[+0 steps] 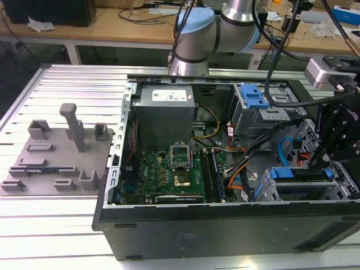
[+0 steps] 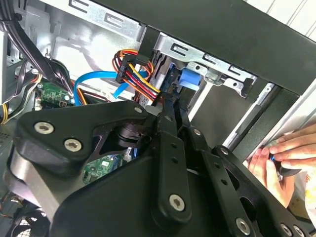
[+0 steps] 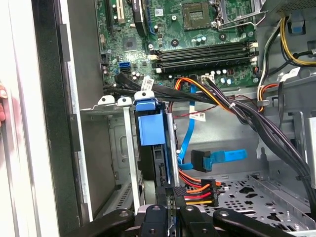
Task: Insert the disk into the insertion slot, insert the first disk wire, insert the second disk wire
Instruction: 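Insert the first disk wire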
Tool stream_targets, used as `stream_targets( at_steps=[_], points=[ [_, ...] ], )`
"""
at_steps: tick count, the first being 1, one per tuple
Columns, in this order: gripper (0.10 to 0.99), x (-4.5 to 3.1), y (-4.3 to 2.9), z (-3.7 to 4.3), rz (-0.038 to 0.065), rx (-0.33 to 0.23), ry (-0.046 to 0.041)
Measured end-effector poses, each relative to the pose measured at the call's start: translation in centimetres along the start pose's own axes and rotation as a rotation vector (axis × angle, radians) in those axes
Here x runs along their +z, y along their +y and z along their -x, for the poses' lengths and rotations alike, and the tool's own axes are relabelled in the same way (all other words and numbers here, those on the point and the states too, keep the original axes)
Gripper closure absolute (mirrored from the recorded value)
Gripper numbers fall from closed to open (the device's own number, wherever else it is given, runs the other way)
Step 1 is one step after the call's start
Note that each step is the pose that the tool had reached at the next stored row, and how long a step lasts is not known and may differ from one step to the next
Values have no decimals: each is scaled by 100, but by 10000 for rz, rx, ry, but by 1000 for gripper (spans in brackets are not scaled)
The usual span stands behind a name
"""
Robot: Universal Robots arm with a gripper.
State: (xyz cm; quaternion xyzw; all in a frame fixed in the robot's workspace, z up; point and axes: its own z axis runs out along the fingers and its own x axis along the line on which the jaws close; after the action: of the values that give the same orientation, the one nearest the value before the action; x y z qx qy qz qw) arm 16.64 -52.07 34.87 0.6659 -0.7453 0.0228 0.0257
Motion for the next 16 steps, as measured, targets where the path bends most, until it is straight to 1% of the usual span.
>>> stream_targets(
  at_steps=[13, 16],
  points=[
    [922, 31, 1, -8, 0, -1, -1],
    [922, 51, 1, -14, 0, -1, 0]
  ],
)
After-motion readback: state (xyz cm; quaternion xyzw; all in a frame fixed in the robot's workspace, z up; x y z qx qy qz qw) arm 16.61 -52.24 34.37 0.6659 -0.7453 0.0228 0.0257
